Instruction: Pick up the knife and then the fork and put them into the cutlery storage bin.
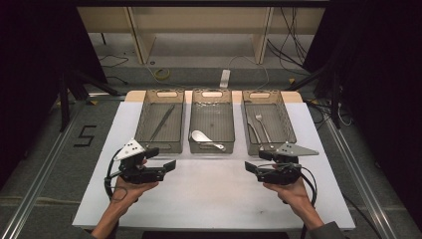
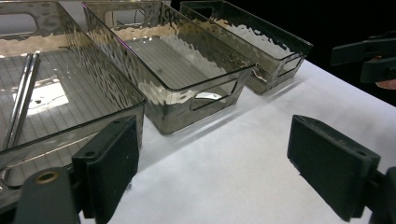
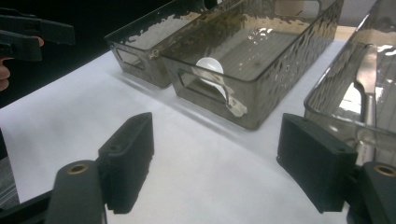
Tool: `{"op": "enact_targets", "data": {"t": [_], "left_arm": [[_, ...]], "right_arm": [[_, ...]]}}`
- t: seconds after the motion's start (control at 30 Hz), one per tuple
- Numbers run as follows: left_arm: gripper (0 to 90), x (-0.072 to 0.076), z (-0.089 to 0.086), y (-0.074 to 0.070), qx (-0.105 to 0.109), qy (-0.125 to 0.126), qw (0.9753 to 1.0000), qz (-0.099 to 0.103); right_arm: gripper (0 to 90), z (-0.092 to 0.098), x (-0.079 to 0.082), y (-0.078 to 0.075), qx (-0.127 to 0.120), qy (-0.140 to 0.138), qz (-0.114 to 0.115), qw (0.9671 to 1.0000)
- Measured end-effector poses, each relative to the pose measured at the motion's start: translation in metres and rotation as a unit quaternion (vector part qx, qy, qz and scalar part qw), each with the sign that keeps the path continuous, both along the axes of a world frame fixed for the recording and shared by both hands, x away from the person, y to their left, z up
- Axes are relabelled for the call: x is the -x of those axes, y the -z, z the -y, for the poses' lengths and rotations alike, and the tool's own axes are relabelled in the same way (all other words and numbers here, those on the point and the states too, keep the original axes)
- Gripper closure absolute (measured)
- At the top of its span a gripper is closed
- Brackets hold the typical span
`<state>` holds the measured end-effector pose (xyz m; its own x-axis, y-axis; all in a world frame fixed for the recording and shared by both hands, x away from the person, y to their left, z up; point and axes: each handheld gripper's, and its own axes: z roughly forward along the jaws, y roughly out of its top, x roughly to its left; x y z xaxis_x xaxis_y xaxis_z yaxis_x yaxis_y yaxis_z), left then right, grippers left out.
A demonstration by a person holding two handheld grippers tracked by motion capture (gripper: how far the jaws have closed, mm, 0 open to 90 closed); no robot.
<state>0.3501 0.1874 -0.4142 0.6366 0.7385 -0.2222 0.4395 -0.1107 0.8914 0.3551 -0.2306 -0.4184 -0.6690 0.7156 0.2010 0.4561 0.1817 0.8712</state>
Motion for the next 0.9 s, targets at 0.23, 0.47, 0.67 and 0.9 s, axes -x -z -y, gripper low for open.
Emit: {"op": "enact_targets", "data": {"t": [0.23, 0.47, 0.67, 0.9], "left_arm": [[16.2, 0.0, 0.0, 0.0, 0.004, 0.003, 1.0, -0.004], [16.3, 0.0, 0.001, 0.001, 0.007, 0.007, 0.9999, -0.005], [16.2, 0.0, 0.001, 0.001, 0.003, 0.013, 0.9999, -0.007], [16.2, 0.001, 0.003, 0.001, -0.004, 0.019, 0.9998, -0.007]], "right_arm": [[25.4, 0.006, 0.014, 0.005, 0.001, 0.002, 0.008, 1.0], [24.9, 0.01, 0.022, 0.01, 0.001, 0.007, 0.01, 0.9999], [23.3, 0.013, 0.028, 0.012, 0.005, 0.011, 0.015, 0.9998], [22.2, 0.016, 0.032, 0.013, 0.007, 0.017, 0.018, 0.9997]]}}
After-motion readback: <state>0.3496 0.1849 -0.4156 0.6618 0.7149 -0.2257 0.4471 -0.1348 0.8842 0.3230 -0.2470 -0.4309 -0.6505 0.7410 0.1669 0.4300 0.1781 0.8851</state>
